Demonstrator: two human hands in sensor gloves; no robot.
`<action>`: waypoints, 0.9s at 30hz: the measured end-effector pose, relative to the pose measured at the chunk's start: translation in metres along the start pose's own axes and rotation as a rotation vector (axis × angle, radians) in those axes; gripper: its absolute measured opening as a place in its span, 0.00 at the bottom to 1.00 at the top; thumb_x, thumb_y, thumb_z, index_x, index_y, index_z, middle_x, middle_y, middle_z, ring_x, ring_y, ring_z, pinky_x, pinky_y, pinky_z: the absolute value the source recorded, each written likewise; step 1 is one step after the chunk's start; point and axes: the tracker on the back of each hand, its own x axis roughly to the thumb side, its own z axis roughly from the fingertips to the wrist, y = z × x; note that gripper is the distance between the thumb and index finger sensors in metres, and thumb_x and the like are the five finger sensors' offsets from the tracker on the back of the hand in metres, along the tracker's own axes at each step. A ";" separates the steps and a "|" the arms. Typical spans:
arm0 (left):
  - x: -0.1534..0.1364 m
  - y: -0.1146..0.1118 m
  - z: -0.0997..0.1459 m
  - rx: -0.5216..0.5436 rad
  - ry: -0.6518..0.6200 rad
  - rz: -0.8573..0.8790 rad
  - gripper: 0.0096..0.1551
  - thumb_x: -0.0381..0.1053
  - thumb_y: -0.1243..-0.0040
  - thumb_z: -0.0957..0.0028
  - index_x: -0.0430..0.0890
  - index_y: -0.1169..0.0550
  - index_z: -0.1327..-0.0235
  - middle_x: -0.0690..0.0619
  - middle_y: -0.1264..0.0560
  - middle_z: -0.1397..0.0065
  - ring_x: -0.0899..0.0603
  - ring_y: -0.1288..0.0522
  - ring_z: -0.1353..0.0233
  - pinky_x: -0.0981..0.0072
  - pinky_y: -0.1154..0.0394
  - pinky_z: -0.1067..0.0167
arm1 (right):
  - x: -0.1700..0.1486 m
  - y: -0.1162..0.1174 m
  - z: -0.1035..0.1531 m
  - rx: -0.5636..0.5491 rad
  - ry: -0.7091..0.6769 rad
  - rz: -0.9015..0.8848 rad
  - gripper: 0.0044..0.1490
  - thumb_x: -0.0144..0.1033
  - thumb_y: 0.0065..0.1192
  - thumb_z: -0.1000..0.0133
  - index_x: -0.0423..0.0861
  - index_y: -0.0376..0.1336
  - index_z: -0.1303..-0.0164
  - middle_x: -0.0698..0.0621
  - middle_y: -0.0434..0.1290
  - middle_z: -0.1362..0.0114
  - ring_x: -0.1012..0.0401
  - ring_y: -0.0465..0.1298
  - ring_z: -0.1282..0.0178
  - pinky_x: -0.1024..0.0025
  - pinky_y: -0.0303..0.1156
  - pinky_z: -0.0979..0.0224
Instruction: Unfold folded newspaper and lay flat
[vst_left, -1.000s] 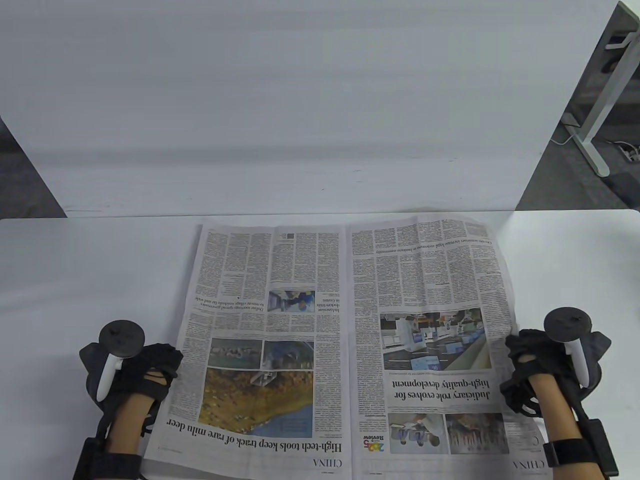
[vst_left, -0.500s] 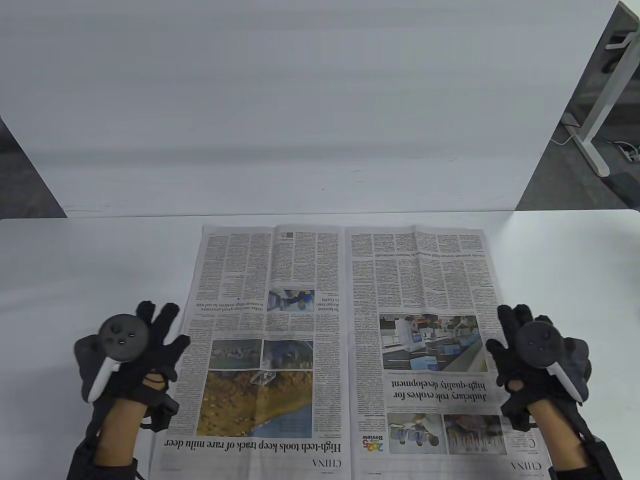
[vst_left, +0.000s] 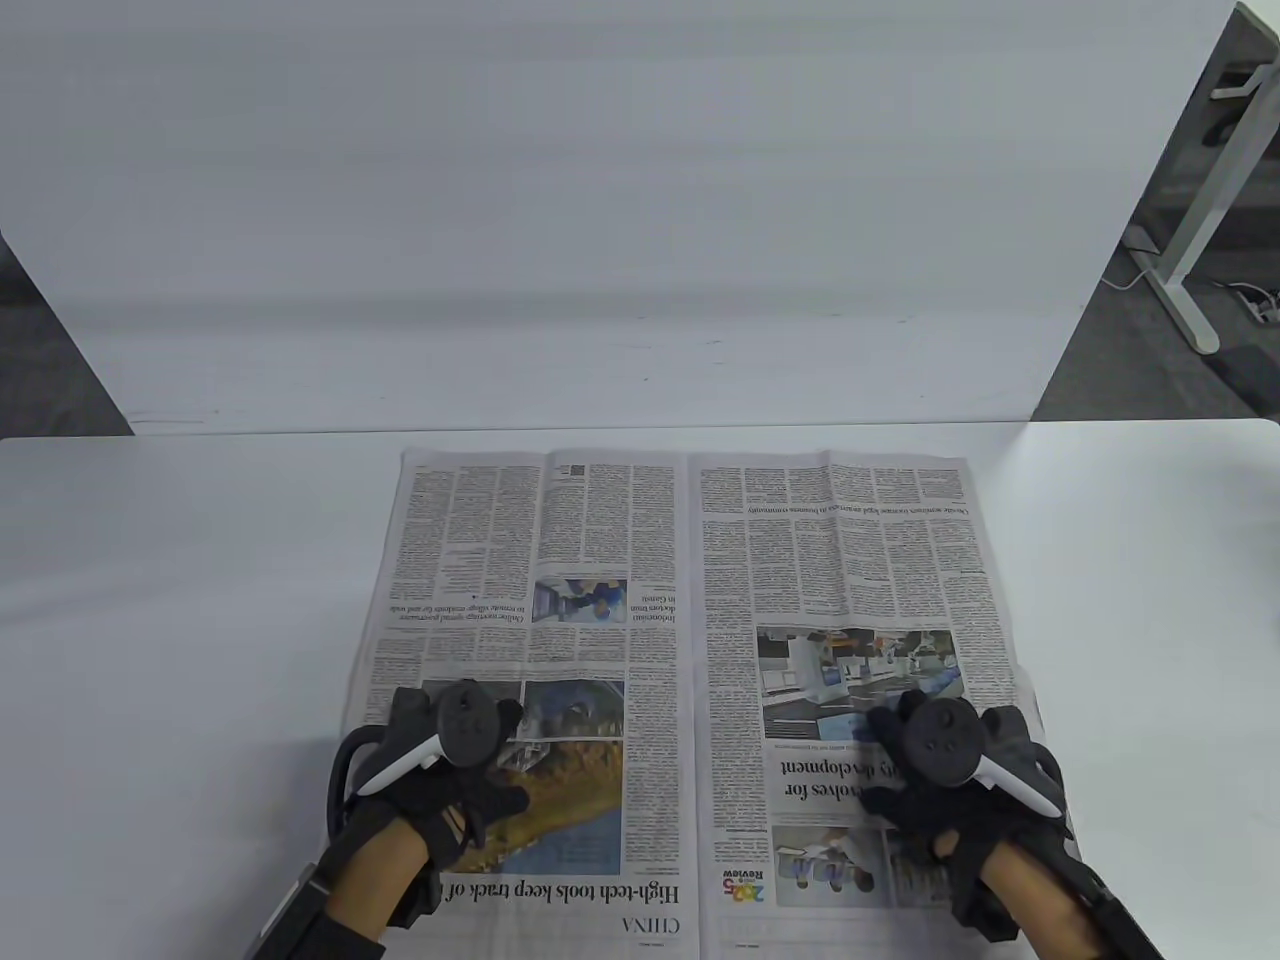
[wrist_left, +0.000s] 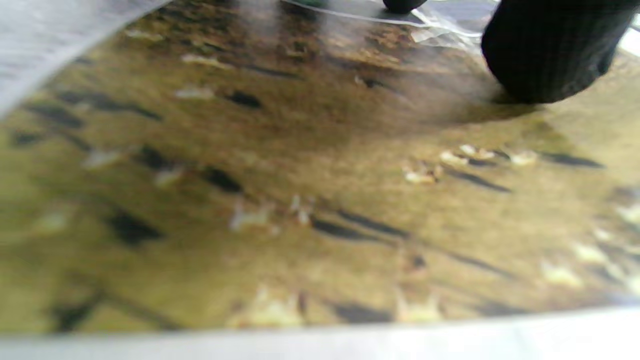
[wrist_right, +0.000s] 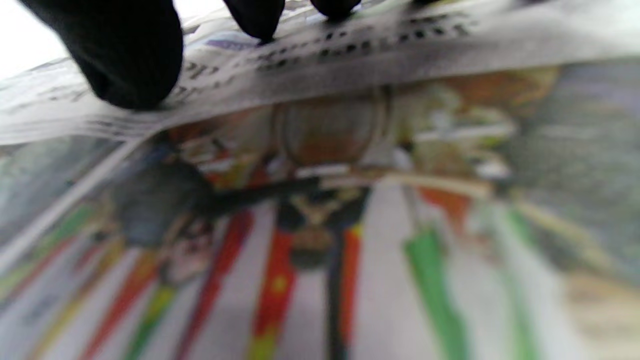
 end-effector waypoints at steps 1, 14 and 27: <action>-0.002 0.000 0.000 0.002 0.021 -0.008 0.51 0.68 0.36 0.52 0.63 0.49 0.20 0.43 0.62 0.15 0.15 0.61 0.21 0.21 0.52 0.27 | 0.001 0.000 -0.003 0.009 0.001 -0.007 0.54 0.59 0.67 0.49 0.52 0.47 0.18 0.38 0.41 0.12 0.26 0.39 0.19 0.17 0.44 0.32; -0.016 0.008 -0.005 0.007 0.072 0.048 0.51 0.66 0.34 0.53 0.62 0.48 0.21 0.44 0.62 0.15 0.15 0.62 0.21 0.19 0.54 0.28 | 0.009 -0.004 -0.019 0.014 0.012 -0.030 0.53 0.58 0.68 0.49 0.53 0.46 0.18 0.40 0.39 0.12 0.28 0.36 0.19 0.18 0.41 0.31; 0.122 -0.017 0.035 0.012 -0.284 -0.192 0.61 0.76 0.43 0.55 0.55 0.60 0.21 0.40 0.66 0.17 0.14 0.62 0.23 0.17 0.52 0.30 | 0.146 0.031 0.020 0.085 -0.244 0.127 0.62 0.64 0.68 0.51 0.50 0.41 0.17 0.37 0.35 0.13 0.26 0.35 0.20 0.14 0.44 0.36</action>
